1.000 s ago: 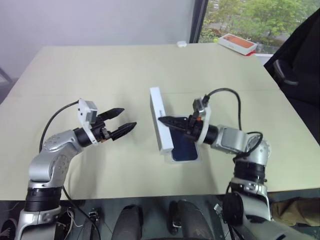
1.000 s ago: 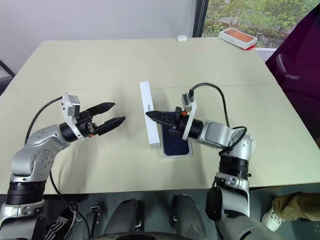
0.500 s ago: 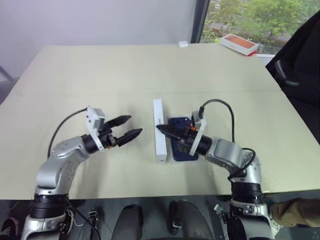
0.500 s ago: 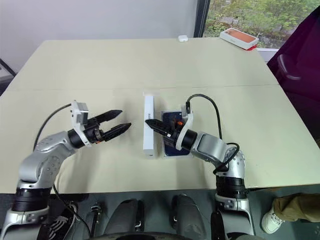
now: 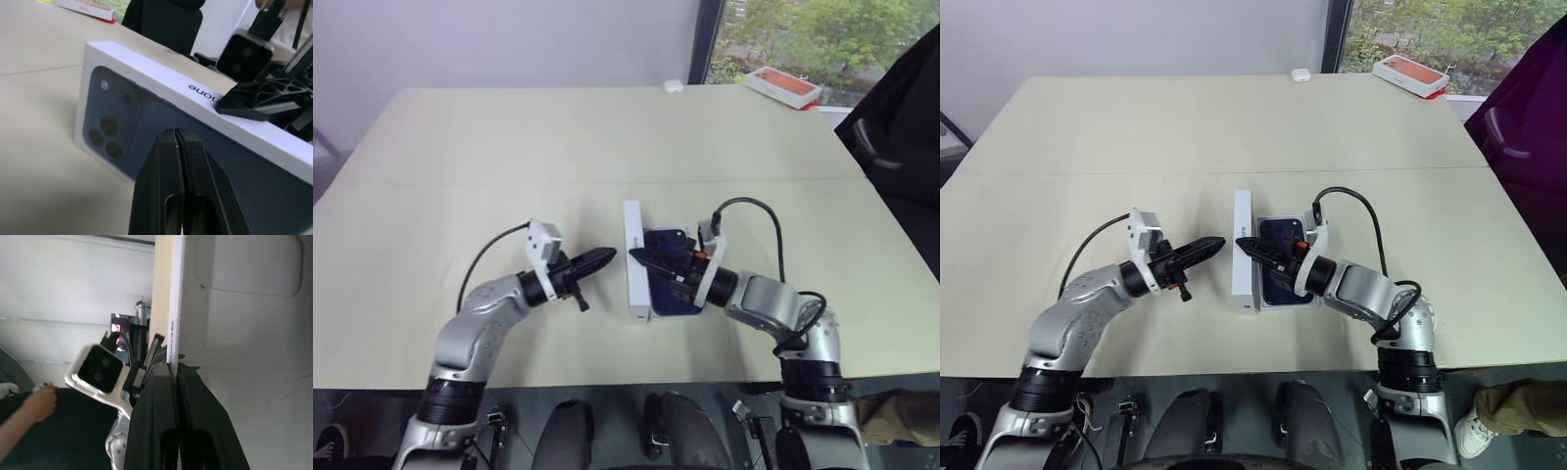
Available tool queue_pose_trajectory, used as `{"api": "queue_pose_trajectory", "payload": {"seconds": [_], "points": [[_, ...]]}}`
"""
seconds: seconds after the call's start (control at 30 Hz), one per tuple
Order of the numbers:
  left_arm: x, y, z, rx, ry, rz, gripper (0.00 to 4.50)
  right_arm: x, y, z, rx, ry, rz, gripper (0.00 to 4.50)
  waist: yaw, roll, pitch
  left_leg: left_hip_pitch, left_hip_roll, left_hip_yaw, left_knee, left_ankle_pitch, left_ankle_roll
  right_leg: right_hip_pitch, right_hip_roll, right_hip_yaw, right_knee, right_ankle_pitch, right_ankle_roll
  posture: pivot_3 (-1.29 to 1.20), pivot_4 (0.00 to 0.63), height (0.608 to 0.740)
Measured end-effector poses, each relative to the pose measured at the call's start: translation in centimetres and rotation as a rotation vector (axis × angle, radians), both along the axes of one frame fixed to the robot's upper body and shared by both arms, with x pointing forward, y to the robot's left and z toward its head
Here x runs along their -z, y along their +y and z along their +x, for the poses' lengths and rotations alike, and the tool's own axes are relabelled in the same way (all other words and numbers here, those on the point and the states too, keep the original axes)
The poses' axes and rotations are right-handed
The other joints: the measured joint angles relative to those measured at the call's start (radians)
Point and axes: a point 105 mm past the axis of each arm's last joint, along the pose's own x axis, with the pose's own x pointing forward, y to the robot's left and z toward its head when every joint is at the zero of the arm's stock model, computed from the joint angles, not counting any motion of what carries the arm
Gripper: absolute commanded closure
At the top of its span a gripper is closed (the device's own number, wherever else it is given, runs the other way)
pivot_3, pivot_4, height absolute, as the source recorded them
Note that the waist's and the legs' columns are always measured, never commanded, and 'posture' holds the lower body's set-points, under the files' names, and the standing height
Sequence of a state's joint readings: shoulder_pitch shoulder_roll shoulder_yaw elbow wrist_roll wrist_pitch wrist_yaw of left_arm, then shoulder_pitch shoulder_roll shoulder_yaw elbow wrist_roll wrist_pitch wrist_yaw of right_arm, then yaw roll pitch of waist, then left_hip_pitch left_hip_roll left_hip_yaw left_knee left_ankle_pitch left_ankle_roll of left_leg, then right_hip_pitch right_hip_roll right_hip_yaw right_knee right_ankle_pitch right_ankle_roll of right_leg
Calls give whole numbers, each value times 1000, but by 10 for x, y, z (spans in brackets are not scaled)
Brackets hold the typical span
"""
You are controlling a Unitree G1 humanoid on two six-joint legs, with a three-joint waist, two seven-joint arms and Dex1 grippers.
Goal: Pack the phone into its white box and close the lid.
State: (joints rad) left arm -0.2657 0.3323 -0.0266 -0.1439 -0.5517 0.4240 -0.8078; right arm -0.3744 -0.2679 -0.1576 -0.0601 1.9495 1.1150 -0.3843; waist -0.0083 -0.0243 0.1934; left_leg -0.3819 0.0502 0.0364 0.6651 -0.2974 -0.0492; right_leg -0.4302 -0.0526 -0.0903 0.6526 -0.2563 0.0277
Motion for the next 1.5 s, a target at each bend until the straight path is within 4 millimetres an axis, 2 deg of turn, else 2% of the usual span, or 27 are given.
{"api": "queue_pose_trajectory", "payload": {"seconds": [0.23,0.33,0.43,0.53,0.57,0.7,0.87,1.0,1.13,1.27,1.5], "points": [[0,-10,4,9,-11,-6,4427,-2,-8,1,-16,-16,-4,4500,-1,0,0,-1,1,0,0,-1,1,0,2,-1,-1,0,0,0,150,740],[1,-13,6,15,-7,0,4500,-1,-8,2,-18,-13,1,3622,1,0,0,-2,1,0,0,-1,1,-1,2,-1,-1,0,0,0,150,740],[0,-15,6,18,-12,0,4500,0,-14,3,-10,-14,-27,2164,1,0,0,-3,1,0,0,-1,1,-1,2,-1,-2,0,0,0,150,740],[2,-18,7,24,0,-9,4500,-1,-29,4,-13,-61,-112,2164,2,0,0,-6,1,1,1,-1,1,-3,1,-1,-3,0,0,0,150,740],[4,-20,8,29,8,-13,4500,-5,-39,5,-29,-113,-197,2164,3,1,1,-7,0,1,2,-1,1,-4,1,-1,-3,1,1,0,150,740],[8,-22,12,34,23,-20,4500,-38,-71,13,-37,-309,-361,2164,6,1,1,-7,1,0,2,-1,2,-5,3,-1,-3,1,2,0,150,740],[6,-39,17,78,4,-29,4500,-32,-87,16,-91,-389,-514,2164,21,1,0,-8,1,1,2,-3,5,-5,3,-1,-4,1,2,0,150,740],[9,-48,23,98,11,-33,4500,-22,-106,35,-47,-479,-654,2164,22,1,0,-8,0,1,3,-3,5,-6,2,-1,-4,1,2,0,150,740],[9,-62,28,127,9,-35,4500,-33,-125,58,37,-673,-783,2164,22,1,0,-8,0,2,4,-3,5,-6,2,-2,-4,2,2,0,150,740],[15,-68,27,139,29,-43,4500,-30,-130,67,32,-803,-908,2164,20,1,0,-8,0,2,3,-3,5,-6,2,-2,-3,2,2,0,150,740],[15,-62,30,113,26,-40,4500,-21,-116,71,10,-846,-899,2164,22,2,0,-7,1,2,5,-3,5,-5,1,-3,-1,2,1,0,150,740]]}}
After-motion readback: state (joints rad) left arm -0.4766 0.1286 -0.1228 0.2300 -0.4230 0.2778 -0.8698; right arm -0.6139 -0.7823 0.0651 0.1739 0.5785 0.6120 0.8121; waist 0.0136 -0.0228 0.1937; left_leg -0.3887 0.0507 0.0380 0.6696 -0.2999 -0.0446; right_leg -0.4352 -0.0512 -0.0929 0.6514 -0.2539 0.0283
